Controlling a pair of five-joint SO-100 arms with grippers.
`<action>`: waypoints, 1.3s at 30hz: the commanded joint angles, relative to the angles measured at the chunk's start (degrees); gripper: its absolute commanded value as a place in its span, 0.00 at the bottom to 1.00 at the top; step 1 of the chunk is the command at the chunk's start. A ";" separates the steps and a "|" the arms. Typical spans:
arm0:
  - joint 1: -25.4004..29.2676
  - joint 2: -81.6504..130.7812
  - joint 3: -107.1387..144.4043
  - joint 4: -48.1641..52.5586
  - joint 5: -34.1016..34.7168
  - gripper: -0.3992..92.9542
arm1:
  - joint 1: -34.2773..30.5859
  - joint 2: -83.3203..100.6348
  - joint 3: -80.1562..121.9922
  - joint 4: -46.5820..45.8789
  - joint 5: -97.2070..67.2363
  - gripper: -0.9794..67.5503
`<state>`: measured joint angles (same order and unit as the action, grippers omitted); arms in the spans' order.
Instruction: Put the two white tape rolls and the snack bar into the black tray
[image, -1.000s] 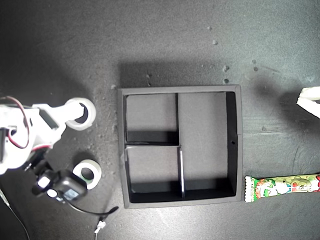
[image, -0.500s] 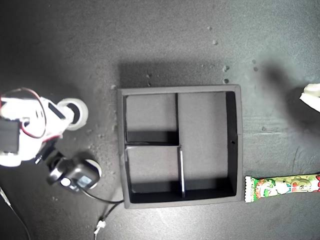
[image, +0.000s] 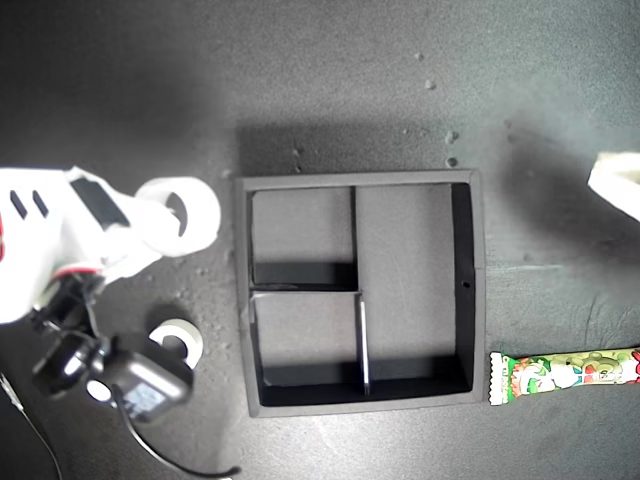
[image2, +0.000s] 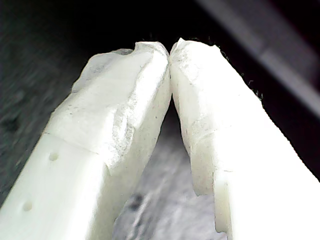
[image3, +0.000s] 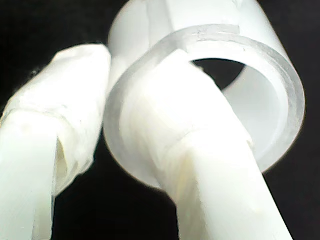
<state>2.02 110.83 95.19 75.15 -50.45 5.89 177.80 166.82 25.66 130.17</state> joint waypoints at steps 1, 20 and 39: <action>2.90 -7.73 -13.97 2.02 1.41 0.01 | -4.22 -0.44 -11.95 2.64 -96.15 0.01; 2.99 -59.59 -73.92 29.79 -0.35 0.00 | -28.65 -58.18 -56.16 27.16 -45.88 0.01; 1.85 -38.32 -58.62 29.88 -5.63 0.18 | -47.02 -58.27 -25.49 1.32 -19.78 0.52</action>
<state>5.19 58.62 32.08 103.97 -53.79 -39.90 119.27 138.25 32.43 130.25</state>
